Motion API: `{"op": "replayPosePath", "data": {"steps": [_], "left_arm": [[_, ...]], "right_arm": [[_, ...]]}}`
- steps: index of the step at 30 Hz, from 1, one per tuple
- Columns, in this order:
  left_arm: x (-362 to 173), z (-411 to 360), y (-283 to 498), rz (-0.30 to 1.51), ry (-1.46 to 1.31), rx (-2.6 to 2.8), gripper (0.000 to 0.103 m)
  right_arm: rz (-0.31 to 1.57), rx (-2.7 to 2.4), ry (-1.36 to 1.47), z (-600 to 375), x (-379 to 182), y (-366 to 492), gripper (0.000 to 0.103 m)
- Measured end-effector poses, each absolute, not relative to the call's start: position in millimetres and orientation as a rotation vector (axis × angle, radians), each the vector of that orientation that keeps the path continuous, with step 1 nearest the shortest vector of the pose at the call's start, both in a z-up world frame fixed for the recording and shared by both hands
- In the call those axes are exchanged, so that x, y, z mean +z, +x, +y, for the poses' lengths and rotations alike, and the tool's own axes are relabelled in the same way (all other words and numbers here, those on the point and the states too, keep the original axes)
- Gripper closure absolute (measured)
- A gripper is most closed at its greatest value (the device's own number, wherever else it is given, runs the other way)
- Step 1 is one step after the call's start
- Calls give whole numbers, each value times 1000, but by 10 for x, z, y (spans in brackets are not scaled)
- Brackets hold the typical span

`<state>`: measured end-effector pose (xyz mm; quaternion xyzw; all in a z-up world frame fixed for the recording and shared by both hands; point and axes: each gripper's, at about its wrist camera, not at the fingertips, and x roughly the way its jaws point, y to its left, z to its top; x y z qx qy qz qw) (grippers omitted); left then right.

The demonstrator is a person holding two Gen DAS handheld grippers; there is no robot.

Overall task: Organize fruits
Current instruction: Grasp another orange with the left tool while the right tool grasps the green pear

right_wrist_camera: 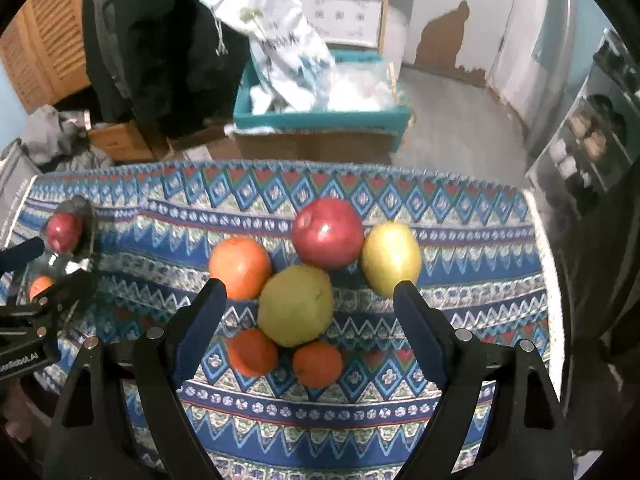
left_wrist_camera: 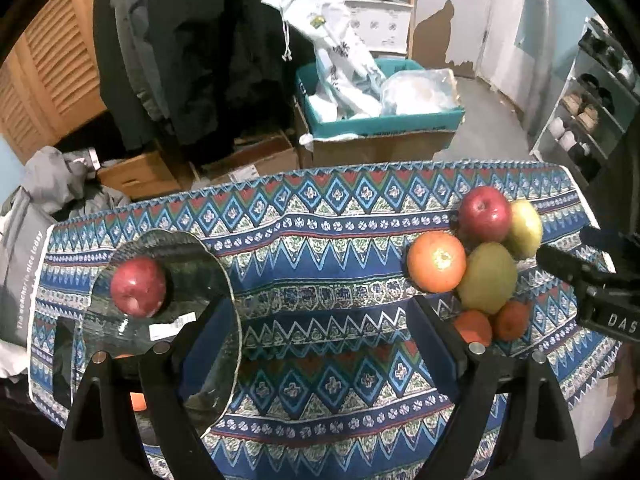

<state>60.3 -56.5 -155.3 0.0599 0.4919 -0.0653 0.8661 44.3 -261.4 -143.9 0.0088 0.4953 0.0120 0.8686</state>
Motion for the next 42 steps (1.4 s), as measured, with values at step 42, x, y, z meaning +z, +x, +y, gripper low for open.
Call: {"op": "replayPosePath", "data": {"steps": [42], "left_arm": [[-2094,-1175,1046,1135,107,-255,14]], "right_arm": [[1142,79,37,-2671,-2246,619,35]]}}
